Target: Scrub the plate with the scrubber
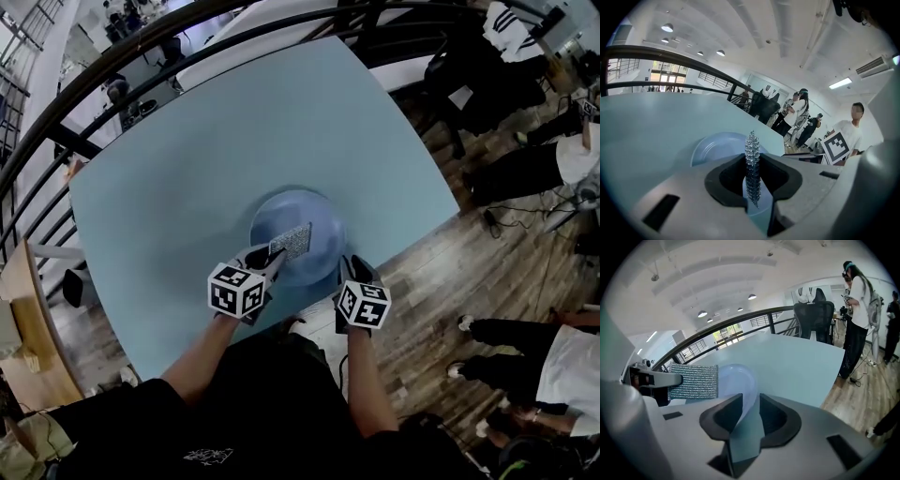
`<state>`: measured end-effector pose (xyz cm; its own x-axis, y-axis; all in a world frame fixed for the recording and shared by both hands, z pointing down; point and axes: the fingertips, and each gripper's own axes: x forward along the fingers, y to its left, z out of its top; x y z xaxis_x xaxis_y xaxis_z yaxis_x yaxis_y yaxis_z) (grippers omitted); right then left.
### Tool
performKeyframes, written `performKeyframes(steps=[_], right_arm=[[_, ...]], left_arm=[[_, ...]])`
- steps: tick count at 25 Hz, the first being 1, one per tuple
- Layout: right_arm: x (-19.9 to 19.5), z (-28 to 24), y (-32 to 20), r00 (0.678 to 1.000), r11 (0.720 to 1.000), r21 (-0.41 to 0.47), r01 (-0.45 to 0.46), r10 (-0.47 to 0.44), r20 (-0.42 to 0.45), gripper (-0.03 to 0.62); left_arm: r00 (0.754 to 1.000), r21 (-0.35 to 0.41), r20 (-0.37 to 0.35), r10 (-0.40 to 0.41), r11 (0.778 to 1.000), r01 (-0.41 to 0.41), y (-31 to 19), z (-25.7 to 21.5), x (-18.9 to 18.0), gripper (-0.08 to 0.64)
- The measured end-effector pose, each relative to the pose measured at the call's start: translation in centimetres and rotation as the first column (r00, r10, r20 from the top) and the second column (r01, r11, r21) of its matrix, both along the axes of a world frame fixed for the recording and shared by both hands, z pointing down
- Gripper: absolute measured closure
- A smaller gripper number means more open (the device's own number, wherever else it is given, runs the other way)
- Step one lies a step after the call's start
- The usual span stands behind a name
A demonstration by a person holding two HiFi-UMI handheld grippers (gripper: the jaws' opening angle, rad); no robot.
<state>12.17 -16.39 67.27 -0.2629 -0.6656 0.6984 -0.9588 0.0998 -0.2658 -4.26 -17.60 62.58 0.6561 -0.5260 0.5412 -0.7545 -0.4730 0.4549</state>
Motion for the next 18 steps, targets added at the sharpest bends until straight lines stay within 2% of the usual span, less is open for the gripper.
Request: performKeyframes(steps=[4, 8, 11, 13, 18], right_arm=[[-0.8, 1.2, -0.5, 1.000, 1.000, -0.026, 0.002, -0.002, 0.008, 0.481], [-1.3, 2.6, -0.8, 1.000, 0.998, -0.062, -0.011, 0.013, 0.020, 0.480], [-1.5, 3.3, -1.1, 0.999, 0.997, -0.079, -0.028, 0.030, 0.029, 0.480], [-1.5, 3.4, -1.4, 0.999, 0.996, -0.085, -0.035, 0.038, 0.029, 0.483], [-1.0, 3.8, -1.7, 0.998, 0.993, -0.101, -0.052, 0.055, 0.025, 0.515]], left_arm=[[0.999, -0.052, -0.045, -0.009, 0.999, 0.007, -0.2, 1.0, 0.2, 0.472], [0.989, -0.137, -0.139, -0.043, 0.990, 0.024, -0.5, 1.9, 0.6, 0.472], [0.974, -0.238, -0.208, -0.091, 0.971, 0.040, -0.5, 3.0, 0.6, 0.472], [0.969, -0.293, -0.224, -0.107, 0.955, 0.038, -0.4, 3.6, 0.6, 0.472], [0.962, -0.355, -0.247, -0.117, 0.935, 0.023, -0.3, 4.6, 1.2, 0.472]])
